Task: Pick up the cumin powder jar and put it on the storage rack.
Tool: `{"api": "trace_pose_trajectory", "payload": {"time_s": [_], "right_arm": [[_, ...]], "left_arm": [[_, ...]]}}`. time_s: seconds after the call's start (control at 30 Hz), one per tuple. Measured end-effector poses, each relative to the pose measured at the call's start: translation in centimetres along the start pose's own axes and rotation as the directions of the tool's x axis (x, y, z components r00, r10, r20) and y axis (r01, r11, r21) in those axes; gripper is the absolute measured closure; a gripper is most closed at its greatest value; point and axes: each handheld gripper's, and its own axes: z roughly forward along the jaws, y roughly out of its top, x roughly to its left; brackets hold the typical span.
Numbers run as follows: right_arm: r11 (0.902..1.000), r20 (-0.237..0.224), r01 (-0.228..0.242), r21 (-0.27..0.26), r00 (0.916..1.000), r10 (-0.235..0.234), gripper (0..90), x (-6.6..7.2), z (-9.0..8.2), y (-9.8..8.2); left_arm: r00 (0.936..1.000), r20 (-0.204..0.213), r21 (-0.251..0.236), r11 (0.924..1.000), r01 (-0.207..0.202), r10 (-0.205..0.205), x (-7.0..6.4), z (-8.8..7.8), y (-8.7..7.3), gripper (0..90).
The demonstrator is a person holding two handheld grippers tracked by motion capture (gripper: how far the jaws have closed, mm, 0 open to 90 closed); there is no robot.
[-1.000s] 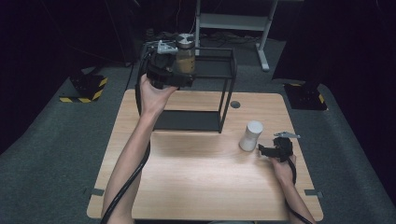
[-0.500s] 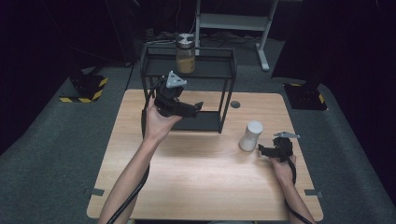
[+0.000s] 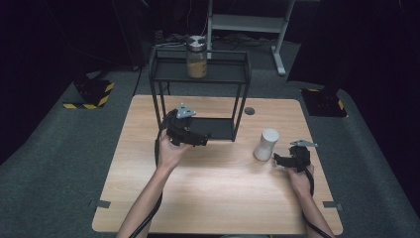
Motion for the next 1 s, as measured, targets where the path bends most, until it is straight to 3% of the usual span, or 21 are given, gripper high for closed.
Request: {"api": "trace_pose_trajectory", "payload": {"time_s": [0.23, 0.47, 0.63, 1.0], "right_arm": [[1.0, 0.003, 0.002, 0.002, 1.0, -0.002, 9.8, 0.1, 0.0, 0.0], [1.0, 0.003, 0.002, 0.003, 1.0, -0.002, 9.7, 0.1, 0.0, 0.1], [1.0, 0.004, 0.003, 0.003, 1.0, -0.003, 9.6, 0.1, 0.0, 0.1], [1.0, 0.006, 0.005, 0.004, 1.0, -0.005, 9.5, 0.2, 0.0, 0.1]], "left_arm": [[0.9996, 0.008, 0.025, 0.9994, 0.026, -0.026, 0.3, 2.2, -2.6, 1.6], [0.9964, -0.044, 0.066, 0.995, 0.076, -0.073, 0.4, 5.2, -6.0, 1.7], [0.9928, -0.071, 0.073, 0.9922, 0.101, -0.096, 0.5, 6.1, -7.3, 1.8], [0.9891, -0.122, 0.111, 0.9892, 0.096, -0.082, 0.1, 7.7, -8.6, 1.9]]}}
